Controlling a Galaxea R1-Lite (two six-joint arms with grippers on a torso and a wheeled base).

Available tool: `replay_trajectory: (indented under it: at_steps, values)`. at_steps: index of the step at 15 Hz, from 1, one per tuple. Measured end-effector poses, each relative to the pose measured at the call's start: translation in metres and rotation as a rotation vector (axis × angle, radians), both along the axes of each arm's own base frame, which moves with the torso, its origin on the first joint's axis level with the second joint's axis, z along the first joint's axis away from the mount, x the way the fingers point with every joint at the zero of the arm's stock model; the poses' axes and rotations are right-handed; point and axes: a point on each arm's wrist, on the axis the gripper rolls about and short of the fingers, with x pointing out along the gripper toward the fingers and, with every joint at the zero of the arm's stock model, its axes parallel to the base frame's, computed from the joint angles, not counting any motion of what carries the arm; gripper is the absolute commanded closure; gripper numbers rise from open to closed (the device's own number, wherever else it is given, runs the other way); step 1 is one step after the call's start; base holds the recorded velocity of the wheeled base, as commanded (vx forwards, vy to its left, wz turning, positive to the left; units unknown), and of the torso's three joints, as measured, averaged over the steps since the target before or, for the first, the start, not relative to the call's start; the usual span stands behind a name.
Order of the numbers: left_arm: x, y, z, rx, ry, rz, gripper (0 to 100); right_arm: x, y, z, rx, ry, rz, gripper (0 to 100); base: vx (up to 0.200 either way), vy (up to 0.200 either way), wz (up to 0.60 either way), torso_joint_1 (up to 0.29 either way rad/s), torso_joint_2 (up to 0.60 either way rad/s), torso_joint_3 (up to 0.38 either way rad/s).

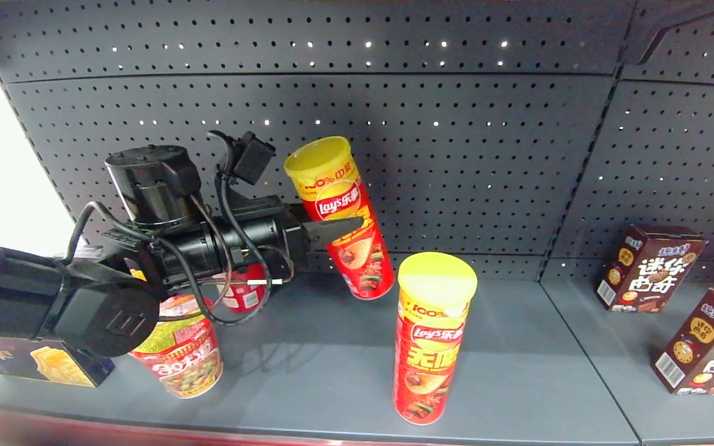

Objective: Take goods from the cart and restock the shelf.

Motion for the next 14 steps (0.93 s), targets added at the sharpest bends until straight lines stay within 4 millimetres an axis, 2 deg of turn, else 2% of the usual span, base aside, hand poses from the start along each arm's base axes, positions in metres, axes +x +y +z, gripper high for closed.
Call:
replay_trajectory:
  at_steps: [3,7,14]
  values:
    - [0.001,-0.005,-0.006,0.010,0.018,-0.093,100,0.000,0.000,0.000,0.000,0.000,0.000,0,0.000,0.000,0.00,0.000,0.00,0.000]
    - [0.006,-0.010,-0.015,0.018,0.042,-0.129,100,0.000,0.000,0.000,0.000,0.000,0.000,0,0.000,0.000,0.00,0.000,0.00,0.000]
    - [0.034,-0.022,-0.032,0.023,0.060,-0.142,100,0.000,0.000,0.000,0.000,0.000,0.000,0,0.000,0.000,0.00,0.000,0.00,0.000]
